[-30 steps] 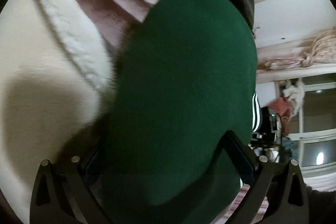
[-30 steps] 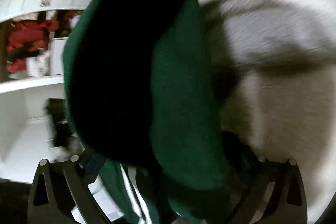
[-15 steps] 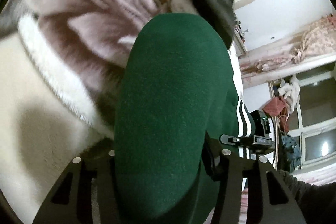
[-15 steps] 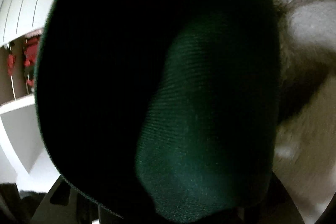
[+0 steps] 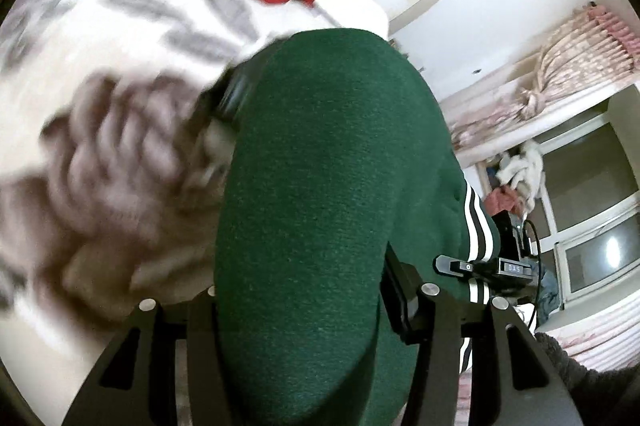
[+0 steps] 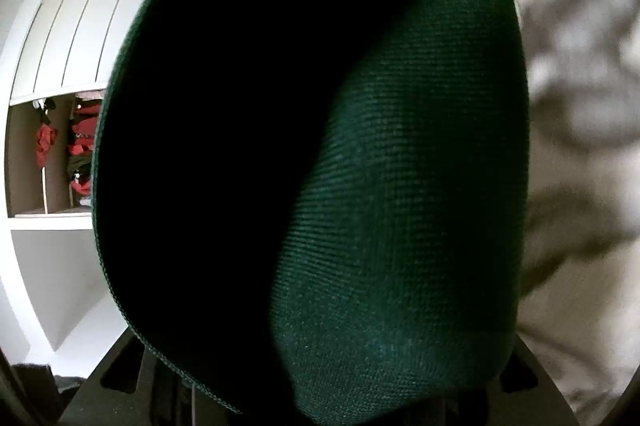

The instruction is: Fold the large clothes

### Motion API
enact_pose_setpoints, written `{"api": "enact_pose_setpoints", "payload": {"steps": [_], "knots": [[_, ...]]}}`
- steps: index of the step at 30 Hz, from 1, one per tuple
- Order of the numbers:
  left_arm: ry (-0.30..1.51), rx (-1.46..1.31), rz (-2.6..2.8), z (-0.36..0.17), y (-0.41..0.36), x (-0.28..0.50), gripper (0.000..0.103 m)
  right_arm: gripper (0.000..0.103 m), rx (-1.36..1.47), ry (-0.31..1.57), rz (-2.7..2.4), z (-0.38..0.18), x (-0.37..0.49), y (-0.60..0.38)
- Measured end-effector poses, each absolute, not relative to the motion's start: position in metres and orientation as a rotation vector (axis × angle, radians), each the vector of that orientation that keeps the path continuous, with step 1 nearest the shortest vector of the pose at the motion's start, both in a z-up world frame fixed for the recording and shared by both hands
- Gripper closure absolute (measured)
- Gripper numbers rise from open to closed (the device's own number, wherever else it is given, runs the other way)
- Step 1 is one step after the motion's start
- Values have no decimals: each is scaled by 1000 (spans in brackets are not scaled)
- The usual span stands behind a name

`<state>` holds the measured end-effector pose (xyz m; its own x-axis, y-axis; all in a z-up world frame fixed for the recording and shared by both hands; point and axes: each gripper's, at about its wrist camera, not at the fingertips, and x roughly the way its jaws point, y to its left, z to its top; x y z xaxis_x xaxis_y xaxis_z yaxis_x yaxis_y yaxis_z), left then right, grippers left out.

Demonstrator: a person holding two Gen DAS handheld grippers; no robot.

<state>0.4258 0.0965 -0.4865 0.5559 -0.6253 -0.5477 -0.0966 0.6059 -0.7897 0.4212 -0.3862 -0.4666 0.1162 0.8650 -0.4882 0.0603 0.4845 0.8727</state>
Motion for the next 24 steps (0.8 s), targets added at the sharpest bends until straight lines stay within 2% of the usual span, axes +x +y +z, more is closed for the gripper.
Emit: {"api": "enact_pose_setpoints", "payload": {"steps": [5,9,13,18,21,24], "knots": [[894,-892,-390,-464,120,521,55,63,856,1274,713,-404,515,-403],[922,-912,-375,-507,140,603,55,62,822,1267,702,-391,609,-407],[1020,-890,-311,-584,141,655,53,62,780,1325,644,-435,697,-403],[1063,-885,-288,-650,146,674,34,59,775,1394,557,-514,744,-396],[1067,-903,-290,-662,148,674,31,59,839,1377,573,-541,752,-398],[1076,-854,-252,-636,144,668,31,58,824,1369,562,-541,753,-396]]}}
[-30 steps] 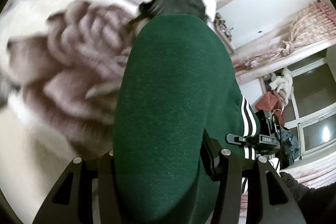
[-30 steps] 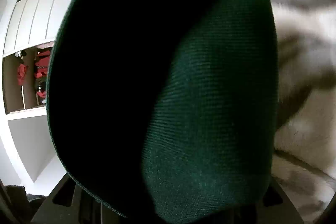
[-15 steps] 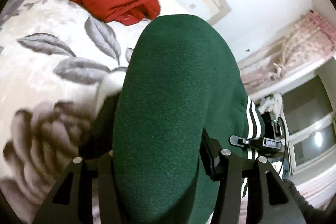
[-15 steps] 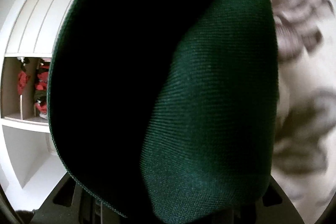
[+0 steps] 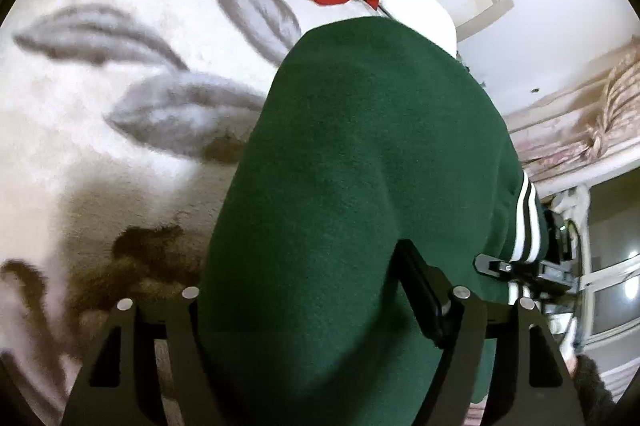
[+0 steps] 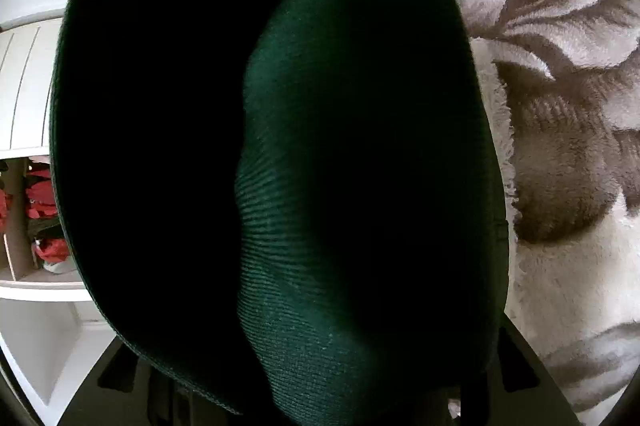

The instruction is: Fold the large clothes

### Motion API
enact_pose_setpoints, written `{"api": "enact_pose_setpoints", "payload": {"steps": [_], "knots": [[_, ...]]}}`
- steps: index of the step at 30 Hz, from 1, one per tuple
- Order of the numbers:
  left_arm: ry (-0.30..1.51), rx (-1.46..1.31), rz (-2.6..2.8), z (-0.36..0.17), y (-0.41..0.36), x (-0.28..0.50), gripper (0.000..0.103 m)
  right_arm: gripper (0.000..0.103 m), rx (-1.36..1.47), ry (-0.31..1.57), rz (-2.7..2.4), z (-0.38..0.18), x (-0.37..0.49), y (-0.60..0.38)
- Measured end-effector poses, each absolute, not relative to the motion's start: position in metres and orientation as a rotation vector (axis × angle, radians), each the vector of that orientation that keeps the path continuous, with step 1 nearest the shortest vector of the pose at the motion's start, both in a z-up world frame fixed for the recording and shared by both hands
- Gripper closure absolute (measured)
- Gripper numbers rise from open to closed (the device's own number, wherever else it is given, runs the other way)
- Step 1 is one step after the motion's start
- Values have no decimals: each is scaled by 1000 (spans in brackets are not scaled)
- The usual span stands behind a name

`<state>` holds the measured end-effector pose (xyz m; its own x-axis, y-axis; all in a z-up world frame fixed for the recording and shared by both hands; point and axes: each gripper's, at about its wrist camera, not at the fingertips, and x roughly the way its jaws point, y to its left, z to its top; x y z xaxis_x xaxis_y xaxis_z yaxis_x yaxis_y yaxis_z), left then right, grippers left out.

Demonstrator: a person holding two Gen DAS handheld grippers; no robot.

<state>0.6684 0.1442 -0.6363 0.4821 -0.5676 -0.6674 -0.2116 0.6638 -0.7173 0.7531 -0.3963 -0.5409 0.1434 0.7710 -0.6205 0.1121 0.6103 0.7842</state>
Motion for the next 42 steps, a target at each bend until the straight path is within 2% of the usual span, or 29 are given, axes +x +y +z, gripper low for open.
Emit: {"api": "enact_pose_setpoints", "payload": {"steps": [2,3,5,7,8,10,11,13,19,22,32,42], "knots": [[1092,-827,-225,-615,140,662,31,50,789,1385,537,-525,750,-395],[1101,-812,-210,-603,139,658,31,38,731,1390,500,-511,747,-394],[1118,-766,-175,-592,135,655,31,34,615,1382,413,-486,735,-392],[1116,-697,-128,-581,127,646,31,26,512,1376,315,-467,720,-391],[1114,-660,-99,-576,123,641,29,25,453,1363,256,-458,711,-390],[1105,-551,-22,-563,114,630,18,24,348,1325,153,-441,687,-399],[1091,-503,7,-557,110,625,15,22,306,1312,107,-434,663,-430],[1068,-410,64,-542,100,612,8,16,219,1277,15,-426,630,-407],[996,-317,167,-489,83,566,5,13,43,1170,-154,-371,579,-379],[967,-264,194,-458,75,547,1,13,39,1136,-183,-334,525,-359],[852,-242,152,-331,48,438,1,13,51,994,-217,-185,378,-324],[815,-231,156,-237,30,339,1,13,65,886,-212,-50,218,-317]]}}
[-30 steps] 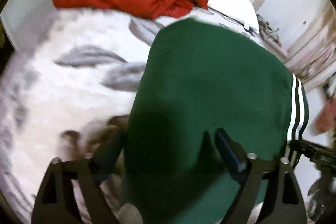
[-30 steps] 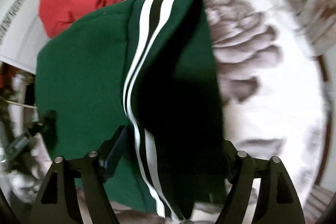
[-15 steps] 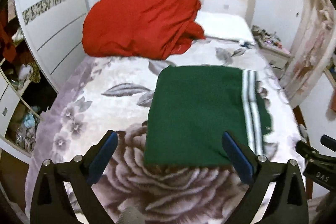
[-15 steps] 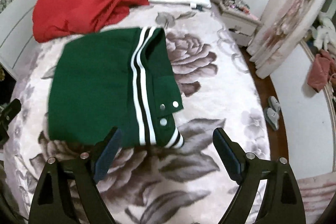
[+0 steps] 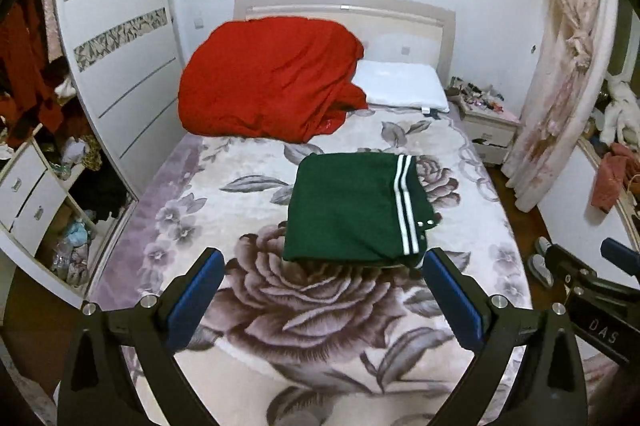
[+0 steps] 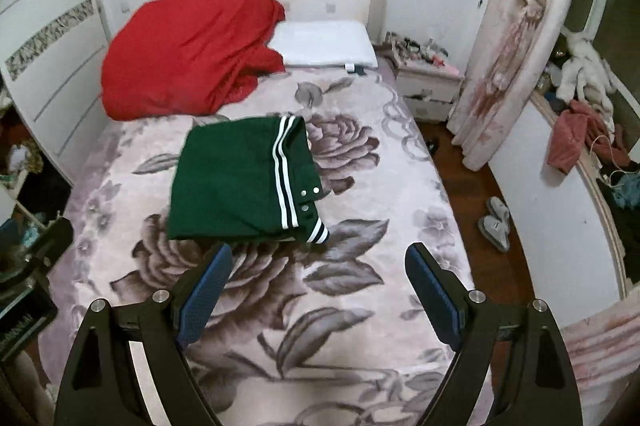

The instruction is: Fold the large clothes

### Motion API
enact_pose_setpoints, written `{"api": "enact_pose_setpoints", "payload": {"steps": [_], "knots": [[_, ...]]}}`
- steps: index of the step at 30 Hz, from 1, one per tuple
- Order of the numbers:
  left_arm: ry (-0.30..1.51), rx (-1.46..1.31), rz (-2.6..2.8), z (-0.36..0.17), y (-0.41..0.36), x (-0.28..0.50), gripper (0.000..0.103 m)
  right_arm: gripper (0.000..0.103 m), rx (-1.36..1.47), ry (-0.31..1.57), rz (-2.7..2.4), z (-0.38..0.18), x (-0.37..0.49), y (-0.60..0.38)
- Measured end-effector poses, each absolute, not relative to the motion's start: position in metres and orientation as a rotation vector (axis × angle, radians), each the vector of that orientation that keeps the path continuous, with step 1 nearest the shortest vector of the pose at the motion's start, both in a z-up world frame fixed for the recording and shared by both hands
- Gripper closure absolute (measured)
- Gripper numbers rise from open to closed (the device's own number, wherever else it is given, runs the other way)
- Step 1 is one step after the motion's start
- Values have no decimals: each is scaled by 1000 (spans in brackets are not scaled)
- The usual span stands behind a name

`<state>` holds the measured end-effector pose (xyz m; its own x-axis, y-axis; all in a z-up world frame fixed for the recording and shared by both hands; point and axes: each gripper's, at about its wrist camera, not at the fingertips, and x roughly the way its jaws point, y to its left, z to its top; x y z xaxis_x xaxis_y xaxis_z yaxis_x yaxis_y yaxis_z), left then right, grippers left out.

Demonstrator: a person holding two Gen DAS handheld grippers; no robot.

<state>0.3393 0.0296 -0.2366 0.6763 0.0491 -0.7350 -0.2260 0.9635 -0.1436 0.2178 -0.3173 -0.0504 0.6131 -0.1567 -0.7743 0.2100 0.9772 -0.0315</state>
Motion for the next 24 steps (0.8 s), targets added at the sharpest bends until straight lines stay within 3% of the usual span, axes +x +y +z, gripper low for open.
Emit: {"api": "enact_pose_setpoints", "payload": {"steps": [13,24], "knots": [[775,-201,172,-167,8,266,1,13,51,768,-204,67,76,-318],[749,-240,187,-143,4,236,1,13,42,725,-180,111,22,-321]]}}
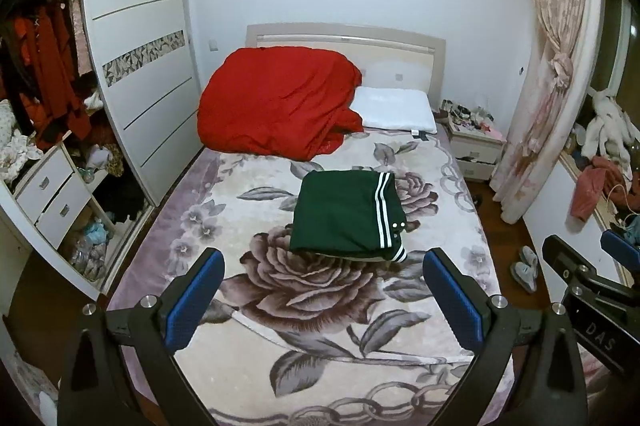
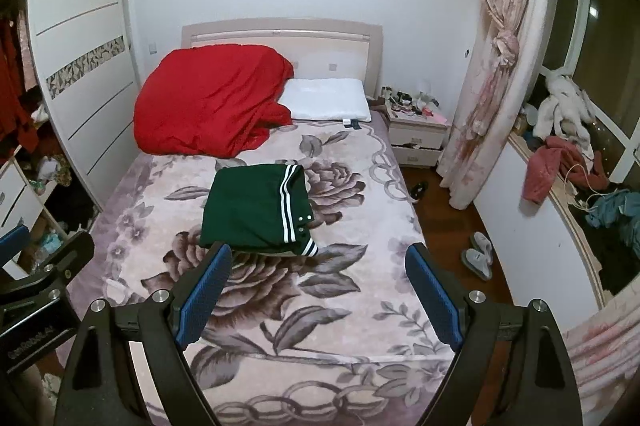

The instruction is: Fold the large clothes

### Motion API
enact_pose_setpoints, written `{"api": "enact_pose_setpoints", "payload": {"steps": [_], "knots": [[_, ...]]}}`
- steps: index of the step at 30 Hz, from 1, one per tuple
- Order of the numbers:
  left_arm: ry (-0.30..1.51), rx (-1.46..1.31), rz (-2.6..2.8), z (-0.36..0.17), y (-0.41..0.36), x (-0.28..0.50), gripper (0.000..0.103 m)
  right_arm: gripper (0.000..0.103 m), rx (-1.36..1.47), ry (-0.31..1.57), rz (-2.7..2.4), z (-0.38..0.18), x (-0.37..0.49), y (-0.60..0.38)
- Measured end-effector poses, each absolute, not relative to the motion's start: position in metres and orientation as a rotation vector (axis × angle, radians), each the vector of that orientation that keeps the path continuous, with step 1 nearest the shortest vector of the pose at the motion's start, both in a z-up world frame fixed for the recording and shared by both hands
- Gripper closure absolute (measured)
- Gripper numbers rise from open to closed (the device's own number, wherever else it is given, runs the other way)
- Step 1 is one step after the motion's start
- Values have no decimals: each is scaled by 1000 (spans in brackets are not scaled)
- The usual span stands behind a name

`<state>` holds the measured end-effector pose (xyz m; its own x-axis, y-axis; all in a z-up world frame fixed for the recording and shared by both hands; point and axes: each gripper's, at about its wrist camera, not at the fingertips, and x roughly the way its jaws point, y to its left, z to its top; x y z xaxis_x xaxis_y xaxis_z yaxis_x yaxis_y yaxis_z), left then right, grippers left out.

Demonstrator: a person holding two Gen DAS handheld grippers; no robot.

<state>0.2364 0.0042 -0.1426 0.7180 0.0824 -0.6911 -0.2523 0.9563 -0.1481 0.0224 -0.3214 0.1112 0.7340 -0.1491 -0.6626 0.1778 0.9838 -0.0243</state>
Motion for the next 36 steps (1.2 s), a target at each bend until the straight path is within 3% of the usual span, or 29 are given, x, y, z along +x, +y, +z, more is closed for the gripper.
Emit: {"api": "enact_pose_setpoints", "payload": {"steps": [9,36], "knots": [[723,-234,212,-140,3,223,1,7,41,717,-173,122,12,-325],[677,-205,237,-127,3,208,0,6,52,692,-158,141,-5,-313]]}}
